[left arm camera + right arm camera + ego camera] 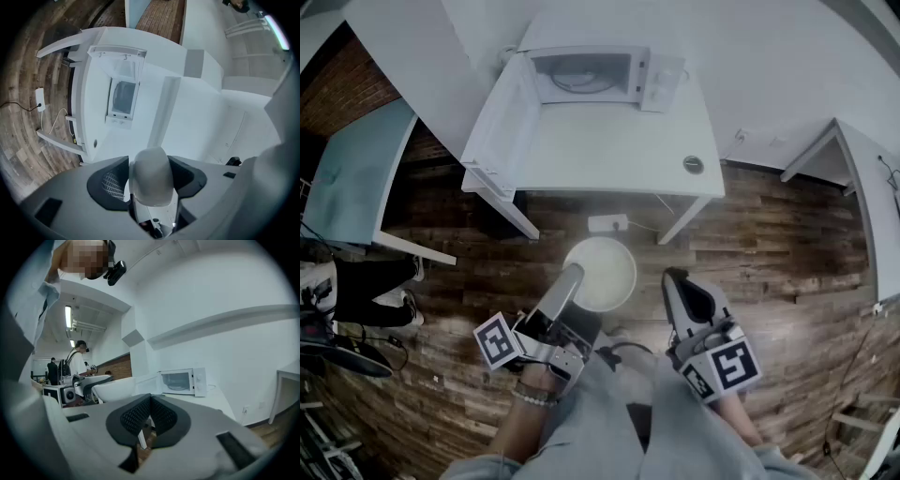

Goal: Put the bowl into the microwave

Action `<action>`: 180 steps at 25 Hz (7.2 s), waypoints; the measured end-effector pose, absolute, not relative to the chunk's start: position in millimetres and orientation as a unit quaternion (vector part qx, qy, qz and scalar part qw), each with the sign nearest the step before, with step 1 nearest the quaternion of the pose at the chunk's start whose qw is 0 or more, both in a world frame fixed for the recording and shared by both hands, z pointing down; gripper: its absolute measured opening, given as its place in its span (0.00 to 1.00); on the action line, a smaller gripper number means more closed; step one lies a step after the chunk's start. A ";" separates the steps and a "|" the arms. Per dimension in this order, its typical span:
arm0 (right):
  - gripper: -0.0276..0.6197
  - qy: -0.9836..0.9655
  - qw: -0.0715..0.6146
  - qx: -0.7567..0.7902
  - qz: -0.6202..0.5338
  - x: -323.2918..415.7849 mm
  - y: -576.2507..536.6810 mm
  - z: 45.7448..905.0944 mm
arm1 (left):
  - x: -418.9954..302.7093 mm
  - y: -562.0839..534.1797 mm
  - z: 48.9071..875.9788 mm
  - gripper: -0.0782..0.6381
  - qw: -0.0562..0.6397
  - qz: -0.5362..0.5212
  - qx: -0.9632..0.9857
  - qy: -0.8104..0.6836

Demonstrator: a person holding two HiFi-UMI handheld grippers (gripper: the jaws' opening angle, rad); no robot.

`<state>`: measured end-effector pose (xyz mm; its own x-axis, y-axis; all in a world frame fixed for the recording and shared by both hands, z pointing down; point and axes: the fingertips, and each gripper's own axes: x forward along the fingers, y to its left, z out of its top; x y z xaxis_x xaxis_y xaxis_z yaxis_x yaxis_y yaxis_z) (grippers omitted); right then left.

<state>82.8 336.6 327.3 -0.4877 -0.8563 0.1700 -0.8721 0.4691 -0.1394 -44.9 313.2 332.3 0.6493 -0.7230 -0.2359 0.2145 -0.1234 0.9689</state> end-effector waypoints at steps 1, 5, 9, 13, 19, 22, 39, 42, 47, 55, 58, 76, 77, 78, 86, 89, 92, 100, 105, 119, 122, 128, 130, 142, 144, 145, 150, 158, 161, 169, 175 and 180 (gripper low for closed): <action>0.05 -0.857 0.038 0.504 0.104 83.1 336.4 327.2 | -44.6 312.9 332.2 0.45 0.633 -0.371 0.651 -0.195; 0.05 -0.857 0.039 0.503 0.103 83.1 335.9 326.7 | -44.4 312.3 330.9 0.45 0.632 -0.374 0.650 -0.195; 0.05 -0.856 0.039 0.505 0.102 83.5 337.0 327.0 | -45.5 314.0 329.8 0.45 0.632 -0.377 0.648 -0.196; 0.05 -0.851 0.028 0.514 0.108 87.0 334.4 327.0 | -47.4 313.8 329.6 0.45 0.632 -0.381 0.645 -0.198; 0.05 -0.848 0.029 0.519 0.106 82.6 325.7 327.5 | -55.7 305.8 327.3 0.45 0.631 -0.388 0.643 -0.196; 0.05 -0.844 0.029 0.523 0.112 78.4 317.4 327.6 | -61.6 295.6 323.9 0.45 0.630 -0.390 0.643 -0.194; 0.05 -0.842 0.039 0.529 0.104 11.6 242.4 320.0 | -118.9 217.3 323.9 0.45 0.636 -0.366 0.652 -0.192; 0.05 -0.841 0.027 0.531 0.101 -0.2 231.2 315.9 | -128.0 205.9 324.1 0.45 0.639 -0.359 0.654 -0.188; 0.05 -0.829 0.025 0.550 0.100 -19.4 214.6 315.5 | -142.4 190.1 326.6 0.45 0.649 -0.347 0.655 -0.173; 0.05 -0.801 0.027 0.590 0.096 -39.3 204.0 319.1 | -162.1 176.0 330.2 0.45 0.656 -0.317 0.670 -0.142; 0.05 -0.796 0.030 0.598 0.091 -43.5 205.0 319.5 | -165.5 175.1 332.2 0.45 0.662 -0.312 0.668 -0.136; 0.05 -0.807 0.045 0.582 0.087 -28.6 166.7 325.9 | -144.5 148.8 340.8 0.45 0.662 -0.315 0.665 -0.142; 0.05 -0.811 0.049 0.577 0.084 -26.0 162.4 326.0 | -141.3 145.3 341.1 0.45 0.660 -0.314 0.666 -0.146; 0.05 -0.815 0.057 0.571 0.076 -23.0 157.7 325.5 | -137.4 141.2 341.0 0.45 0.658 -0.315 0.667 -0.150; 0.05 -0.854 0.104 0.509 0.024 3.0 118.7 327.1 | -105.6 106.6 338.6 0.45 0.644 -0.345 0.658 -0.181; 0.05 -0.858 0.097 0.503 0.028 21.8 103.0 326.2 | -91.5 94.6 337.9 0.45 0.635 -0.351 0.660 -0.196; 0.05 -0.865 0.096 0.491 0.029 40.9 89.6 326.8 | -76.3 84.1 334.5 0.45 0.628 -0.366 0.655 -0.207; 0.05 -0.886 0.087 0.455 0.028 85.1 58.9 327.5 | -34.7 62.5 328.9 0.45 0.607 -0.397 0.647 -0.235; 0.05 -0.893 0.087 0.440 0.035 106.0 49.8 333.4 | -16.6 58.4 327.4 0.45 0.602 -0.407 0.641 -0.248; 0.05 -0.884 0.091 0.455 0.050 128.1 25.5 346.2 | -8.5 23.7 330.0 0.45 0.600 -0.414 0.637 -0.252; 0.05 -0.882 0.093 0.459 0.051 127.4 15.2 347.0 | -9.4 8.2 331.2 0.45 0.599 -0.412 0.640 -0.250; 0.05 -0.879 0.103 0.462 0.051 118.6 -14.4 348.3 | -7.8 -25.6 334.6 0.45 0.605 -0.401 0.644 -0.243; 0.05 -0.878 0.103 0.464 0.053 115.8 -24.4 348.3 | -9.5 -35.8 336.2 0.45 0.607 -0.397 0.644 -0.242; 0.05 -0.872 0.115 0.474 0.032 96.3 -79.3 345.6 | -28.1 -93.8 340.9 0.45 0.607 -0.379 0.651 -0.255; 0.05 -0.875 0.113 0.470 0.030 91.0 -84.1 345.6 | -30.1 -101.8 344.2 0.45 0.609 -0.375 0.650 -0.257; 0.05 -0.875 0.112 0.470 0.030 88.9 -86.6 345.7 | -30.7 -105.7 345.6 0.45 0.610 -0.373 0.650 -0.258; 0.06 -0.875 0.111 0.469 0.040 81.0 -96.0 349.7 | -31.1 -123.8 352.8 0.45 0.612 -0.362 0.654 -0.258; 0.26 -0.893 0.126 0.429 0.048 57.3 -97.8 360.4 | -32.0 -146.5 363.2 0.45 0.613 -0.362 0.654 -0.257; 0.35 -0.896 0.138 0.417 0.057 46.9 -99.4 366.6 | -29.9 -152.5 367.2 0.45 0.617 -0.361 0.651 -0.256; 0.50 -0.901 0.138 0.402 0.088 27.5 -113.0 380.1 | -26.8 -161.7 378.9 0.45 0.625 -0.356 0.643 -0.263; 0.55 -0.901 0.133 0.402 0.096 19.1 -124.9 387.4 | -29.7 -165.5 386.4 0.45 0.627 -0.352 0.641 -0.270; 0.60 -0.907 0.126 0.387 0.106 8.9 -127.7 391.0 | -31.5 -168.2 391.8 0.45 0.626 -0.347 0.643 -0.272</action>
